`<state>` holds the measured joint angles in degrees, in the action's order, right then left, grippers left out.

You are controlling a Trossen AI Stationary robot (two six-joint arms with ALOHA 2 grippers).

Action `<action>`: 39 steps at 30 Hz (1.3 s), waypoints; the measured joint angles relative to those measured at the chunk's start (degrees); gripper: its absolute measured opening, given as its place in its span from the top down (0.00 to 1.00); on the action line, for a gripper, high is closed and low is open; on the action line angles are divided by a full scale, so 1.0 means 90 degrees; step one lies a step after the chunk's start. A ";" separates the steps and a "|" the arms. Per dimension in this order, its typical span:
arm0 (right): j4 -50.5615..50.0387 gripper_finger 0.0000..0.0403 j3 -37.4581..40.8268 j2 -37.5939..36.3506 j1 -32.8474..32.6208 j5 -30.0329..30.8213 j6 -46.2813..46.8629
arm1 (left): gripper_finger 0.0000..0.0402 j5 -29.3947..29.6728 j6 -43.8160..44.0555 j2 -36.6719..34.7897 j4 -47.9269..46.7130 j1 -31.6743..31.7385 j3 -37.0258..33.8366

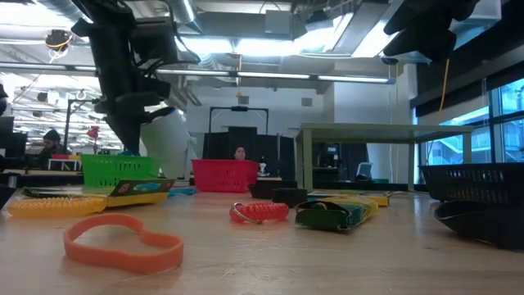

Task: Pick & Place Office Desk Supplies
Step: Put the blue spring keychain into the green basket, then put the crayons box into the red basket

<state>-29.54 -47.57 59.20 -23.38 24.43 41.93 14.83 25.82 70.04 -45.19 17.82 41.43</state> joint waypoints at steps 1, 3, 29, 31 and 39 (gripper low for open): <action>0.0000 0.54 0.0000 0.0000 0.0002 0.0000 -0.0008 | 0.91 0.0039 0.0002 0.0000 0.0000 0.0023 0.0000; 0.0000 0.54 0.0000 0.0000 0.0001 0.0000 -0.0022 | 0.87 0.0053 0.0044 0.0000 0.0000 0.0063 0.0000; 0.0000 0.54 0.0000 0.0000 0.0001 0.0002 -0.0046 | 0.56 -0.0300 0.0198 0.0110 -0.0122 -0.0976 0.1540; 0.0000 0.54 0.0000 0.0000 0.0001 0.0005 -0.0046 | 0.55 -0.0127 0.0380 0.0217 -0.0204 -0.1381 0.1840; 0.0044 0.54 0.0000 0.0000 0.0000 0.0005 -0.0017 | 0.55 0.0370 0.1581 0.1261 -0.1204 -0.2713 0.2926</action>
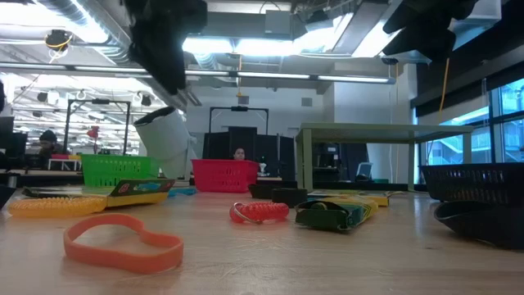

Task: Pick & Place Office Desk Supplies
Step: Put the crayons box into the red basket

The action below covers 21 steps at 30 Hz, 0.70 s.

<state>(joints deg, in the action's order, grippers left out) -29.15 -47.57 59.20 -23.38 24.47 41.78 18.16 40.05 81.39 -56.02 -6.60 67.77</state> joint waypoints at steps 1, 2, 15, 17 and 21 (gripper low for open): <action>0.0001 0.54 0.0000 0.0000 0.0001 -0.0004 0.0041 | 0.55 0.0019 0.0179 0.0202 -0.0147 -0.0135 0.0126; 0.0000 0.54 0.0000 0.0000 0.0000 -0.0005 0.0090 | 0.55 0.0045 0.0321 0.0412 -0.0286 -0.0268 0.0240; -0.0051 0.54 0.0000 -0.0001 0.0002 0.0017 0.0262 | 0.55 0.0007 0.2014 0.2913 -0.1440 -0.1289 0.1901; -0.0051 0.54 0.0000 -0.0002 0.0002 0.0017 0.0262 | 0.55 0.0020 0.2296 0.3241 -0.1736 -0.1380 0.2160; -0.0077 0.54 0.0000 -0.0002 0.0002 -0.0004 0.0212 | 0.55 0.0089 0.2756 0.3868 -0.2116 -0.1513 0.2599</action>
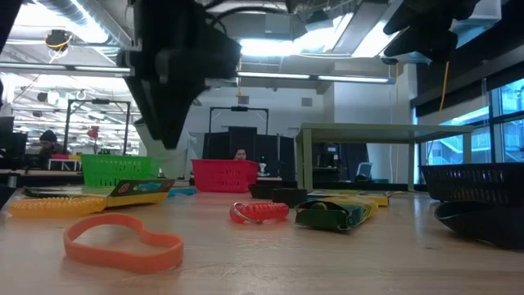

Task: Pick & Place Office Desk Supplies
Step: Put the crayons box into the red basket

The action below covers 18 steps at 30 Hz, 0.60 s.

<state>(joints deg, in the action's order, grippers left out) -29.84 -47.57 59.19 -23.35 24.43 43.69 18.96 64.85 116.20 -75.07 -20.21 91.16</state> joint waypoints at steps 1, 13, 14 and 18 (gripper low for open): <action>-0.0028 0.54 0.0000 0.0000 0.0000 0.0003 -0.0023 | 0.55 -0.0001 0.0079 0.0140 -0.0058 -0.0031 0.0110; -0.0032 0.54 0.0000 -0.0001 0.0000 0.0053 -0.0189 | 0.55 -0.0221 0.1043 0.0991 -0.0320 -0.0255 0.0850; -0.0030 0.54 0.0000 0.0000 0.0000 0.0058 -0.0206 | 0.55 -0.0263 0.1092 0.1012 -0.0329 -0.0263 0.0874; -0.0025 0.54 0.0000 -0.0001 0.0000 0.0069 -0.0244 | 0.55 -0.0442 0.1113 0.1138 -0.0343 -0.0291 0.0969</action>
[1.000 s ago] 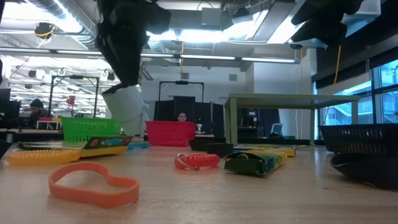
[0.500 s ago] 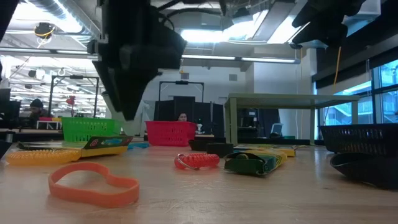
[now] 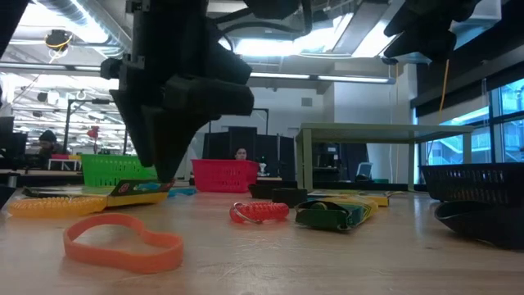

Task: Pick & Place Office Desk Supplies
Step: Put the crayons box into the red basket

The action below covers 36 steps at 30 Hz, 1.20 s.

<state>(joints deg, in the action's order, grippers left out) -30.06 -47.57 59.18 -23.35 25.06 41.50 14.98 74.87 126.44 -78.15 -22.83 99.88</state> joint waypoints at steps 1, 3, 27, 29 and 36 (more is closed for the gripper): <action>0.0000 0.54 0.0000 0.0000 0.0000 -0.0002 -0.0002 | 0.55 -0.0006 0.0000 0.0043 0.0003 0.0000 0.0027; 0.0004 0.54 0.0000 0.0000 0.0000 -0.0006 -0.0022 | 0.55 -0.0001 -0.0005 0.0107 -0.0013 0.0005 0.0024; 0.0075 0.54 0.0000 0.0000 -0.0194 -0.0069 0.0066 | 0.93 0.0020 -0.0594 0.0555 -0.0445 0.0155 -0.0009; 0.0083 0.54 0.0000 0.0000 -0.0243 -0.0067 0.0136 | 0.98 0.0042 -0.0646 0.0553 -0.0469 0.0151 -0.0008; 0.0080 0.54 0.0000 0.0000 -0.0311 -0.0064 0.0170 | 0.99 -0.0088 -0.0741 0.0553 -0.0531 0.0089 0.0050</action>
<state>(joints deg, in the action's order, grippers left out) -29.34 -47.57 59.18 -26.15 24.48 43.03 14.19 68.20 131.41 -82.93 -22.03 100.33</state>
